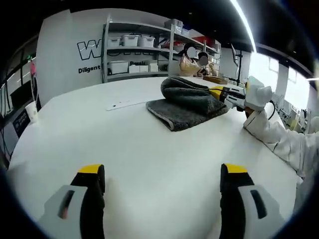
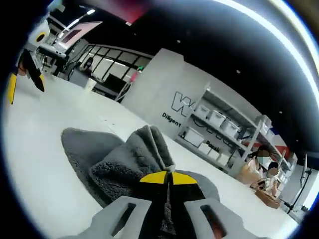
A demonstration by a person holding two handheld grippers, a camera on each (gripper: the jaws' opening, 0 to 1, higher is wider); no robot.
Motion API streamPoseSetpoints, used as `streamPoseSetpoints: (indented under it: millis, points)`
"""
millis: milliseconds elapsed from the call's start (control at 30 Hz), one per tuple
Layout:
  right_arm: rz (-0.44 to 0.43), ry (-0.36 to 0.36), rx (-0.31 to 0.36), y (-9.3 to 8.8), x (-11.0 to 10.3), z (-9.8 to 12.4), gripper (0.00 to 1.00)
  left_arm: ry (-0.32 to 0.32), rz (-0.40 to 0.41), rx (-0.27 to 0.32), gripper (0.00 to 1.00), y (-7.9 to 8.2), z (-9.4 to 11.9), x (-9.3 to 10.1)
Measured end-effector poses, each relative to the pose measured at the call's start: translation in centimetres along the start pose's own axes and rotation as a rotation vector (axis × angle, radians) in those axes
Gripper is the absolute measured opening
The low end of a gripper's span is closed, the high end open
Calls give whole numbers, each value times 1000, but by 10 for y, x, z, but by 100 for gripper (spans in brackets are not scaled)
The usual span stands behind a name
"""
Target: Open the folded towel by lifting each exposed corner and separating the folded layers until the towel lies flat within the target outline without major curled edges
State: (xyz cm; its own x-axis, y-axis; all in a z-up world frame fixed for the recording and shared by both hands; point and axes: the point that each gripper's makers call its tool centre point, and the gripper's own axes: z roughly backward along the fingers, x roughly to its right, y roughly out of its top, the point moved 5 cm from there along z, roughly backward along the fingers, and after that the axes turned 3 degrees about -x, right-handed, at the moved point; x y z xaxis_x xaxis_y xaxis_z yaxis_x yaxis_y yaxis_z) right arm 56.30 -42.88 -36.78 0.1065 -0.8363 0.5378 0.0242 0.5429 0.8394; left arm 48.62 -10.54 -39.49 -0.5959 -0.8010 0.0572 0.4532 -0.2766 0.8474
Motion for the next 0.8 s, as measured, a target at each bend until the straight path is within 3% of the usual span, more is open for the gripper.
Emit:
streamPoseSetpoints:
  millis: [500, 667, 800]
  points:
    - [25, -88, -50, -32, 50, 13, 0, -8, -11, 14, 95, 4, 3, 3]
    - [20, -137, -64, -43, 72, 21, 0, -10, -21, 38, 95, 10, 7, 8]
    - [32, -182, -67, -49, 88, 28, 0, -15, -46, 24, 95, 9, 4, 14]
